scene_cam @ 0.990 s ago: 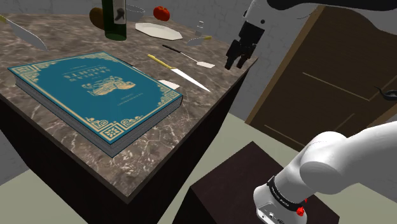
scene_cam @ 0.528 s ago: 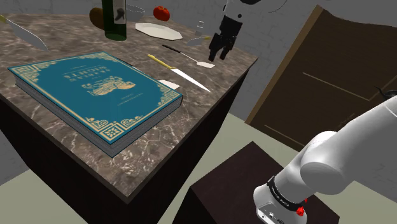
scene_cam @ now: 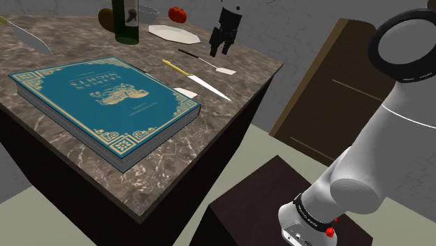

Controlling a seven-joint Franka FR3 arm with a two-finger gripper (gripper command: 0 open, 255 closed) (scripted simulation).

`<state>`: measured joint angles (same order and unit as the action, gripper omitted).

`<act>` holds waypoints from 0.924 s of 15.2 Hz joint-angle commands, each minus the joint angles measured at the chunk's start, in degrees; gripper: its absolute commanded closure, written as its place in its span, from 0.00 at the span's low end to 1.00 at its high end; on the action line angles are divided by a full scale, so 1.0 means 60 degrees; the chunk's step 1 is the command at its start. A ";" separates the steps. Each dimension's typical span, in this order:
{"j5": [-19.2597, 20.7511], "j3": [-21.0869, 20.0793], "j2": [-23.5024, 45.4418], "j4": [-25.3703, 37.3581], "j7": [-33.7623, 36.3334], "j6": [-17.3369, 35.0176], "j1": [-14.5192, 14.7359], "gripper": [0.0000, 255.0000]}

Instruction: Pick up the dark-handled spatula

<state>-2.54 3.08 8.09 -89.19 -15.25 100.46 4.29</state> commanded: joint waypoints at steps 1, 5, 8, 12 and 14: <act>0.0023 -0.0025 0.0890 0.1140 -0.0214 -0.0219 0.0000 0.00; 0.0076 -0.0093 0.2132 0.2768 -0.0423 -0.0566 0.0031 0.00; 0.0077 -0.0093 0.2051 0.2259 -0.0431 -0.0139 0.0039 0.00; 0.0077 -0.0095 0.1993 0.1713 -0.0441 0.0349 0.0046 0.00; 0.0078 -0.0096 0.2008 0.1732 -0.0437 0.0345 0.0048 1.00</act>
<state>-2.07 2.50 20.12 -78.68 -17.86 102.38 4.59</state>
